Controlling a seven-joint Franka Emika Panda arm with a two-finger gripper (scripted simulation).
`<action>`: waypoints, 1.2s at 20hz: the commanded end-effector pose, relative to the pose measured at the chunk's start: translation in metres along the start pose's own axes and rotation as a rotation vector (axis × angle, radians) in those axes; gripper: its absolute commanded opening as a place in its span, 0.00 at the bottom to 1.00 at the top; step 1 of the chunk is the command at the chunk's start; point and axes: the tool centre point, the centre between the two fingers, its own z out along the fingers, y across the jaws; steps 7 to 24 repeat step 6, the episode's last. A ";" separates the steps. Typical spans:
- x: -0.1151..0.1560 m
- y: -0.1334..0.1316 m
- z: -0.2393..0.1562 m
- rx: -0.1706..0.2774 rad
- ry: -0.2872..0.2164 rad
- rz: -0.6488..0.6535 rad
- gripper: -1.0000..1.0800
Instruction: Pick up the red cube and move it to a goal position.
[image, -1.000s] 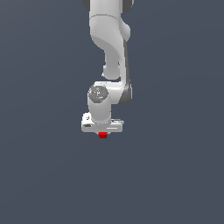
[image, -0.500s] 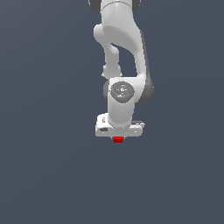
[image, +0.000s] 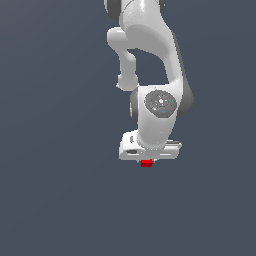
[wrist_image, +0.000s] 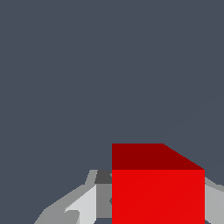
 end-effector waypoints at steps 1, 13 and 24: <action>0.004 -0.004 -0.003 0.000 0.000 0.001 0.00; 0.006 -0.007 -0.005 0.000 0.000 0.001 0.00; 0.006 -0.007 -0.005 0.000 0.000 0.001 0.00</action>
